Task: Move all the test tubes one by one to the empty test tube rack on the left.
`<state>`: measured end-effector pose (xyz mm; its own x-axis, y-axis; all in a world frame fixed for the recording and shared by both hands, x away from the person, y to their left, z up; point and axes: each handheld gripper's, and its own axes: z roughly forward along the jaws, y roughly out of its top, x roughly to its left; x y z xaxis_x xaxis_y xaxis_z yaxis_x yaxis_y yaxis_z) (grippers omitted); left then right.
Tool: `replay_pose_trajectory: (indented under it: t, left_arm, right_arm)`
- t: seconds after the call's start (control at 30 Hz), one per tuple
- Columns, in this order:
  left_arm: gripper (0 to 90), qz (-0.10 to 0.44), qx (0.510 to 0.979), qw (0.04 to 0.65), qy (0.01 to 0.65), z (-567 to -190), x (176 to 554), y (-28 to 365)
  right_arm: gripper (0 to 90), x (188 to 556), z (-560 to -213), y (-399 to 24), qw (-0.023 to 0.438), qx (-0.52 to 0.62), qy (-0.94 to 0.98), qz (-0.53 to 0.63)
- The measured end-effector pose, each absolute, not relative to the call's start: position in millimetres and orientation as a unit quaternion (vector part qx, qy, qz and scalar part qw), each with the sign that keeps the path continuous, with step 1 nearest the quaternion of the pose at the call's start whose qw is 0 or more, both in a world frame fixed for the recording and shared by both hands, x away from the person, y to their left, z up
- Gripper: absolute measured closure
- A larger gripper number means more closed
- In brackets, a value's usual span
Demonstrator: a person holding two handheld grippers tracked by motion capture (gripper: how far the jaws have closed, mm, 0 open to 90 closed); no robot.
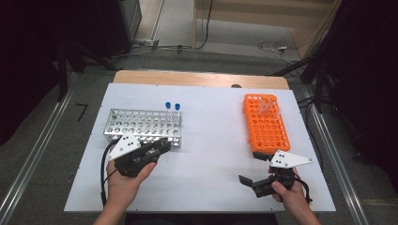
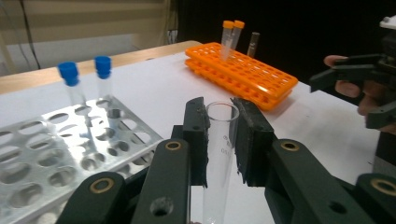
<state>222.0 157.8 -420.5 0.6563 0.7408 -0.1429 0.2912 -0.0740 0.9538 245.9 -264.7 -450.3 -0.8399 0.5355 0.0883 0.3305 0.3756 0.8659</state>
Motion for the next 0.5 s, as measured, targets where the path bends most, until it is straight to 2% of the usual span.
replay_pose_trajectory:
  t: [0.5]
  left_arm:
    - [76.3, 0.214, 0.691, 0.571, 0.387, -407, 249, 177]
  right_arm:
    - [2.3, 255, -456, -315, 0.137, 0.318, 0.806, 0.481]
